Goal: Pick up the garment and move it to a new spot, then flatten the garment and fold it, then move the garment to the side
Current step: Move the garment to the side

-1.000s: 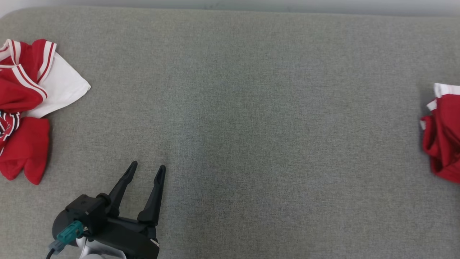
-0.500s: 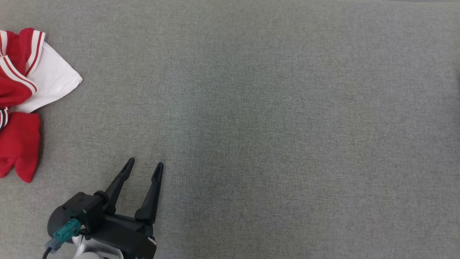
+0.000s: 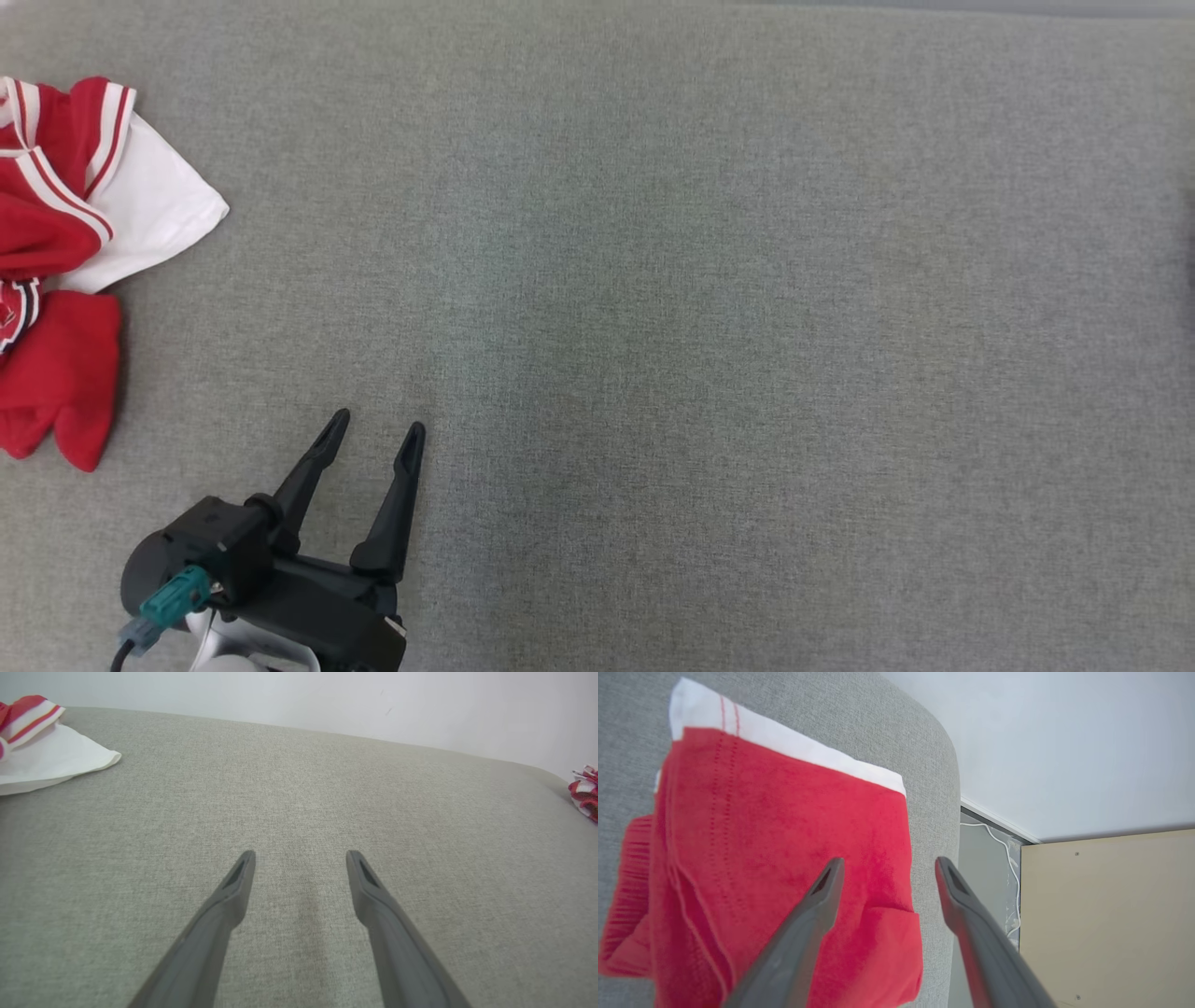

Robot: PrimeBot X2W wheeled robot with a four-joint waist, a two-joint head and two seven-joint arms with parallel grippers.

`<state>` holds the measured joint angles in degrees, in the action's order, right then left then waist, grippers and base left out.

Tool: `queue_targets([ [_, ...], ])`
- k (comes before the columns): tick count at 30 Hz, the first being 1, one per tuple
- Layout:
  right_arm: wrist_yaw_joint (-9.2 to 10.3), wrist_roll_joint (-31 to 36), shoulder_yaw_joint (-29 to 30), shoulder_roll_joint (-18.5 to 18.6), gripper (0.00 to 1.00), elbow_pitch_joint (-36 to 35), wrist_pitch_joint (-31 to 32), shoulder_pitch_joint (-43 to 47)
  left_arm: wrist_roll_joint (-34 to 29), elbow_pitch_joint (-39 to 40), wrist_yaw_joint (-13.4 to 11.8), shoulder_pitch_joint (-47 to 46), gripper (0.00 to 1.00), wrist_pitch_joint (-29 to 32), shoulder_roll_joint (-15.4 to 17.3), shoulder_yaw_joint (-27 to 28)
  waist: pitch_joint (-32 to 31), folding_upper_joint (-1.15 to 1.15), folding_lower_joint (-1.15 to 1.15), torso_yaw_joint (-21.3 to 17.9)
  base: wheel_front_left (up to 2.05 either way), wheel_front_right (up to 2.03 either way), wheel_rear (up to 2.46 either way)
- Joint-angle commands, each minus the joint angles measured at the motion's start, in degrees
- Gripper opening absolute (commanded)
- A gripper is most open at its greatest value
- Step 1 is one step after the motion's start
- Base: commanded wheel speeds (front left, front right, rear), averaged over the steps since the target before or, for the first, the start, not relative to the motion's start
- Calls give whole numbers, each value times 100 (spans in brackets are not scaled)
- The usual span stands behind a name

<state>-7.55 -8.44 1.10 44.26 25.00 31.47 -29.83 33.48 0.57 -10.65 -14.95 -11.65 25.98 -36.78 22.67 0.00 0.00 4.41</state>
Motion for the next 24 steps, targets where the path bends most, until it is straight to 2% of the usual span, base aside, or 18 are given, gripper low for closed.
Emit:
queue_targets([
  [1, 12, 46, 58, -88, 100, 3, -24, 47, 11, -14, -25, 9, 100, -33, 6, -5, -94, 0, 0, -9, 0, 0, 0],
  [5, 12, 27, 297, -445, 100, -75, -179, 212, 10, -39, -13, 56, 100, -100, -34, -15, -294, 0, 0, -15, 0, 0, 0],
  [8, 12, -83, 562, -843, 100, -284, -517, 398, -25, -53, -47, 114, 100, -186, -84, 32, -517, 0, 0, -9, 0, 0, 0],
  [9, 12, -83, 562, -843, 100, -284, -517, 398, -25, -53, -47, 114, 100, -186, -84, 32, -517, 0, 0, -9, 0, 0, 0],
  [10, 12, -83, 732, -1107, 100, -507, -852, 598, -55, -46, -70, 157, 100, -253, -135, 90, -681, 0, 0, 1, 0, 0, 0],
  [11, 12, -83, 732, -1107, 100, -507, -852, 598, -55, -46, -70, 157, 100, -253, -135, 90, -681, 0, 0, 1, 0, 0, 0],
  [17, 12, -263, 1414, -2200, 100, -1253, -1794, 1263, -106, 9, -97, 391, 100, -360, -317, 429, -1233, 0, 0, -7, 0, 0, 0],
  [20, 12, -389, 1755, -2848, 100, -1601, -2137, 1564, -115, 172, -130, 628, 100, -360, -535, 851, -1588, 0, 0, -23, 0, 0, 0],
  [24, 12, -352, 1837, -3595, 100, -2046, -2407, 1927, -150, 172, -5, 936, 100, -363, -734, 1170, -1944, 0, 0, -38, 0, 0, 0],
])
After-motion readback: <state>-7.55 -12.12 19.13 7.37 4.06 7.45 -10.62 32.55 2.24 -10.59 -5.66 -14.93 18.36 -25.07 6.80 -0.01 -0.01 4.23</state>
